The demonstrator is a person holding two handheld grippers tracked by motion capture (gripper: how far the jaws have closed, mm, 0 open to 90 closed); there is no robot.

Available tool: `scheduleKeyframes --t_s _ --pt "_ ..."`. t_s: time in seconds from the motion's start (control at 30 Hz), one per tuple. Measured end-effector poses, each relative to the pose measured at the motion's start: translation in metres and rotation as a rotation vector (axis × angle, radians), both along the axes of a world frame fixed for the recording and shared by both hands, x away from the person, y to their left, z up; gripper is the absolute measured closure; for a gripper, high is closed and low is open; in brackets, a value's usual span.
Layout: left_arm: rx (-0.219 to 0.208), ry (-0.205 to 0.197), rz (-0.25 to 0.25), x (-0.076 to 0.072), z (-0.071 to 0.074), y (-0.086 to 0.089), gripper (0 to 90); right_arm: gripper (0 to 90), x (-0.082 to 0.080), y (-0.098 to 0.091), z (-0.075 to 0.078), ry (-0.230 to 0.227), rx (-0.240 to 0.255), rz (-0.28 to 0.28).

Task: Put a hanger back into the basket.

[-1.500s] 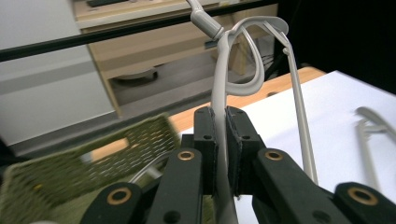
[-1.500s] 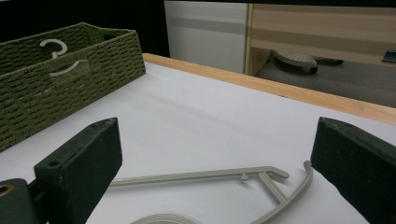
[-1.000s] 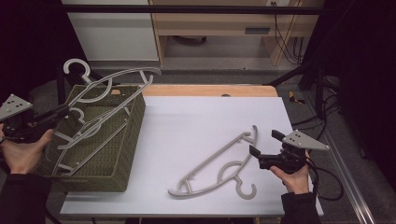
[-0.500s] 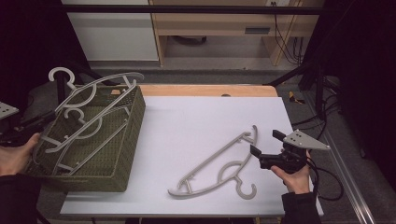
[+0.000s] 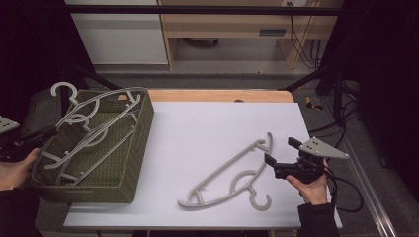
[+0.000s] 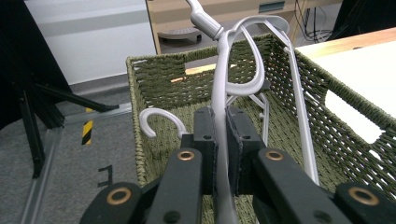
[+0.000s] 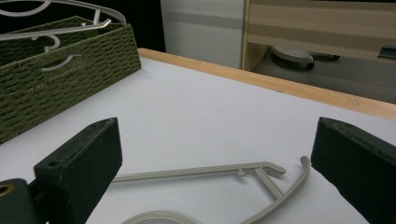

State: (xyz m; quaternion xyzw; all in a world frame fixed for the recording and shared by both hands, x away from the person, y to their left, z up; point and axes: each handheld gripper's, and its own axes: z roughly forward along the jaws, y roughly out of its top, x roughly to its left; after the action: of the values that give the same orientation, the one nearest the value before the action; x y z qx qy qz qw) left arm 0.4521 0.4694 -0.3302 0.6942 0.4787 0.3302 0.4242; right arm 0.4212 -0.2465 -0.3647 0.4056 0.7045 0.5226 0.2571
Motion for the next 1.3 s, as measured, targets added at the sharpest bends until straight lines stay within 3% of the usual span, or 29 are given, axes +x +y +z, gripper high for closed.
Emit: scheduleKeyframes --t_s 0.3,0.5,0.8,0.93,1.03,1.13,1.17,1.23,1.27,1.3 --pt "-0.019 0.001 -0.003 -0.007 -0.004 0.011 83.5 2.2 -0.001 -0.001 0.001 -0.001 0.002 0.0" --pt "-0.002 0.007 0.011 -0.011 -0.007 0.015 83.5 2.2 0.0 0.0 0.0 -0.003 -0.006 -0.002" --pt "0.004 0.031 0.017 0.002 -0.019 0.003 83.4 2.2 0.0 0.001 -0.001 0.0 -0.013 0.006" --pt "-0.002 0.066 0.034 0.007 -0.03 0.0 83.4 2.2 0.0 0.0 0.0 -0.006 -0.007 0.003" --pt "0.0 0.089 0.041 0.009 -0.031 0.001 83.3 2.2 0.0 0.001 0.0 -0.007 -0.007 0.003" --pt "0.066 0.14 0.057 0.016 -0.034 -0.008 83.2 2.2 0.0 0.001 0.0 -0.004 -0.014 0.008" --pt "0.075 0.155 0.062 0.018 -0.034 -0.009 83.2 2.2 0.0 0.002 0.0 -0.006 -0.014 0.009" --pt "0.033 0.194 0.067 0.022 -0.037 -0.011 83.2 2.2 0.0 0.001 0.0 -0.006 -0.012 0.009" --pt "0.046 0.222 0.061 0.025 -0.039 -0.014 83.1 2.2 0.0 0.001 0.0 -0.009 -0.01 0.006" --pt "0.087 0.262 0.058 0.027 -0.04 -0.018 82.9 2.2 -0.001 0.001 0.001 -0.008 -0.008 0.005"
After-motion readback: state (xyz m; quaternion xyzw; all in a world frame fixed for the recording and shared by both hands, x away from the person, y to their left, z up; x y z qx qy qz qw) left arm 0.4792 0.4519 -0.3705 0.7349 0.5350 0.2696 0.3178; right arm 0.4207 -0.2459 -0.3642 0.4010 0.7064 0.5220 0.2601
